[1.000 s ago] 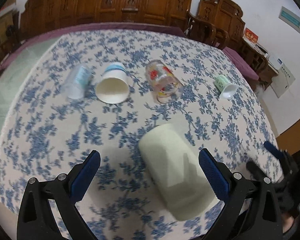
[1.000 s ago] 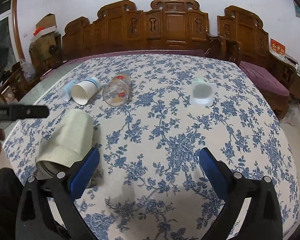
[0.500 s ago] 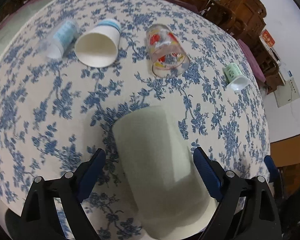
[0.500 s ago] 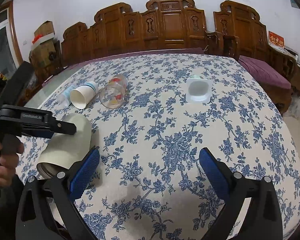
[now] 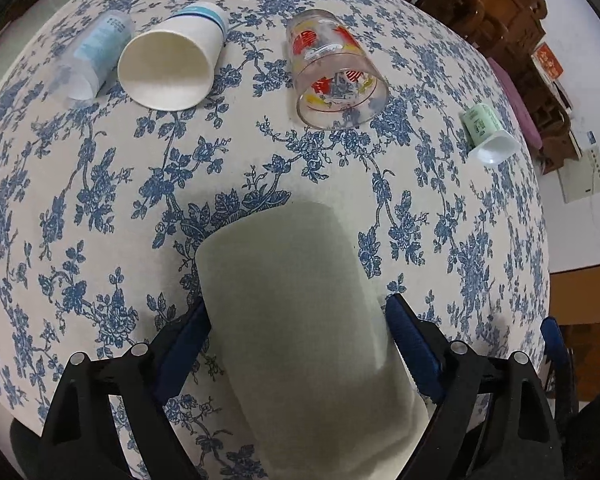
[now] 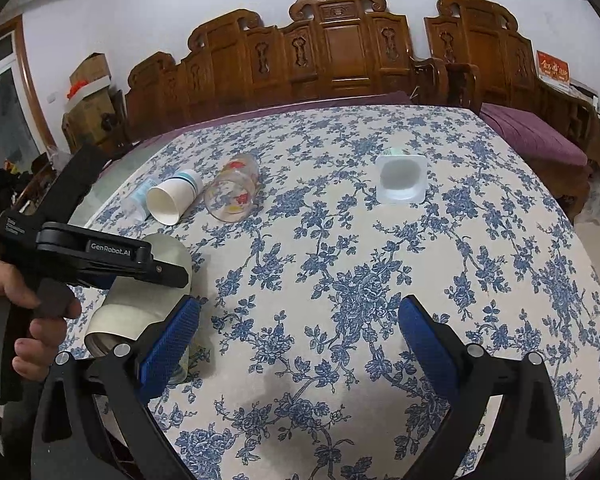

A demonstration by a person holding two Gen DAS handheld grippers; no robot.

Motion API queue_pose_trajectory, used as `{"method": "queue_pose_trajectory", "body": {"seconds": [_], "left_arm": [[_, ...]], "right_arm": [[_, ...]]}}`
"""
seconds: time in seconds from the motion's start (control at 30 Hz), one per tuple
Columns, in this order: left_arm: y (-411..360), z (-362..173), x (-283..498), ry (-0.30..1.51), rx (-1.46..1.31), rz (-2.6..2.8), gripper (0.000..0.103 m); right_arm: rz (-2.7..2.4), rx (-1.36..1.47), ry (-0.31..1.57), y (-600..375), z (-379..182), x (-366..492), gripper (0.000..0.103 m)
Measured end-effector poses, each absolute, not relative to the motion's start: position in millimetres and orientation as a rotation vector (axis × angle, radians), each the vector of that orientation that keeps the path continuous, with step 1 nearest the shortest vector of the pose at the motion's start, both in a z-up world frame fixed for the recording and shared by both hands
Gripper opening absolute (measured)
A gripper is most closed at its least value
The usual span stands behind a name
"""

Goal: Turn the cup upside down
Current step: 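Grasp the cream cup with the left gripper while the right gripper releases it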

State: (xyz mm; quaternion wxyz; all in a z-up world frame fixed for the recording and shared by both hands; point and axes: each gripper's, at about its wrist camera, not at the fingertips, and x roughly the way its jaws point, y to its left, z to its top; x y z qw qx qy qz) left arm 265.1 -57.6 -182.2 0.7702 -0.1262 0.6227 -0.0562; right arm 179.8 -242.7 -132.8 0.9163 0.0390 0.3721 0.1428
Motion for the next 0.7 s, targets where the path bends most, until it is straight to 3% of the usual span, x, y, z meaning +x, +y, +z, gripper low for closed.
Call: {"method": "queue_pose_trajectory", "body": {"seconds": [0.23,0.7], "left_arm": [[-58.3,-171.4,261.4,1.314,-0.215,-0.139,0.073],[-54.5,-111.4,225.0,1.060,-0.027,-0.159,0.070]], "right_arm": [[0.299,0.085,0.769,-242.0,-133.9,179.2,0.100],[0.301,0.072,0.775,-238.2,-137.4,178.9,0.100]]}}
